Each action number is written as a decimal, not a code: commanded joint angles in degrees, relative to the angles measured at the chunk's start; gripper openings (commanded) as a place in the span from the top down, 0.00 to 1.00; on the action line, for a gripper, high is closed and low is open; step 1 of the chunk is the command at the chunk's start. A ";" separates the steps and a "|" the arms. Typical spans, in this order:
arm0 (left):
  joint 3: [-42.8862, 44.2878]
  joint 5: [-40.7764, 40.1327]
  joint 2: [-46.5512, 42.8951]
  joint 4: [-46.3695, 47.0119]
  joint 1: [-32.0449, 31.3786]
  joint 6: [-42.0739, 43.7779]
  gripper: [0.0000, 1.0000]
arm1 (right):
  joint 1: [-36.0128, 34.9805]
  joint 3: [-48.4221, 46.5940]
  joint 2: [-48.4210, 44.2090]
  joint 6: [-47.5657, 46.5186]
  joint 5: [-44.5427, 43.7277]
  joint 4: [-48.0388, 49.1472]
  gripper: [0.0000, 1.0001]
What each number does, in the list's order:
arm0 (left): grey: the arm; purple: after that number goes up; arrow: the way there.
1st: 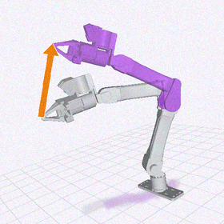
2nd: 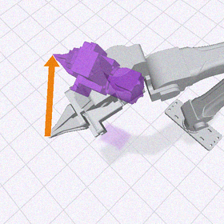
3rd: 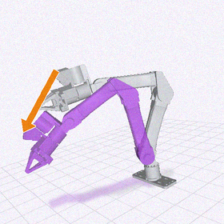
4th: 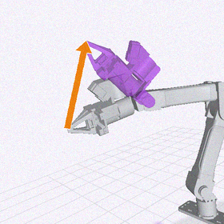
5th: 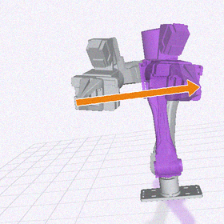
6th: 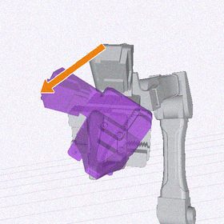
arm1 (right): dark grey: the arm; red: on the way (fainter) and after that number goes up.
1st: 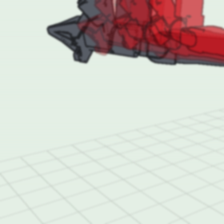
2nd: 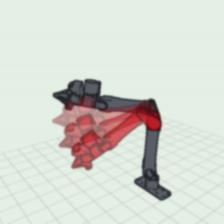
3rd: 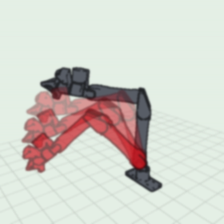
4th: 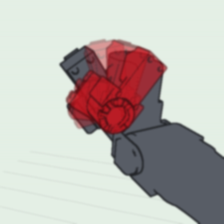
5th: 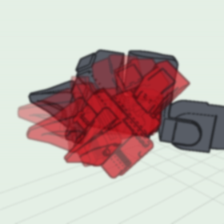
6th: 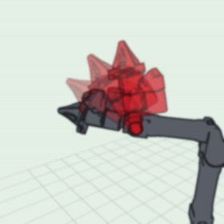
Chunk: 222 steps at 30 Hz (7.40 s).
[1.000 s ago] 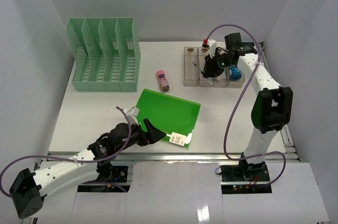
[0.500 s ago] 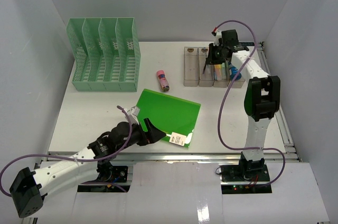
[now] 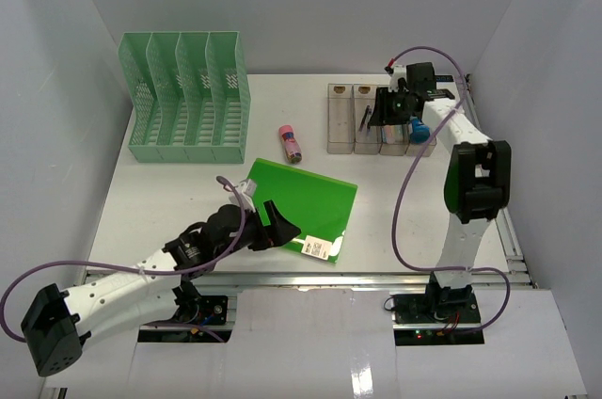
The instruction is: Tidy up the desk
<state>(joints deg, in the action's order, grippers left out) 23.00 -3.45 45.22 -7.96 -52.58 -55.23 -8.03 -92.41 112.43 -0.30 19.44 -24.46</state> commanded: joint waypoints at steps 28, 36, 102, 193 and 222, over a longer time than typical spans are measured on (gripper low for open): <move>73.48 -14.24 70.92 -28.75 19.58 17.63 0.02 | 11.26 37.56 -42.10 -29.94 43.49 -7.27 0.43; 84.52 -13.81 81.85 -32.28 21.14 18.99 0.12 | 11.64 37.51 -42.12 -29.88 42.78 -7.27 0.43; 112.85 1.37 96.05 -21.57 15.31 24.00 0.28 | 17.73 39.18 -41.24 -30.93 45.08 -7.48 0.43; -5.18 -6.09 1.37 -17.60 13.84 -34.28 0.05 | -63.51 52.29 -25.58 -22.13 -23.36 25.66 0.62; -4.85 -10.38 10.96 -7.77 8.37 -39.20 0.49 | -55.91 47.85 -35.96 -17.99 1.89 16.34 0.92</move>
<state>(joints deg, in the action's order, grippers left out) 18.44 -11.46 56.50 -14.88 -43.33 -92.25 -63.87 -42.22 78.15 -20.29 12.77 -4.96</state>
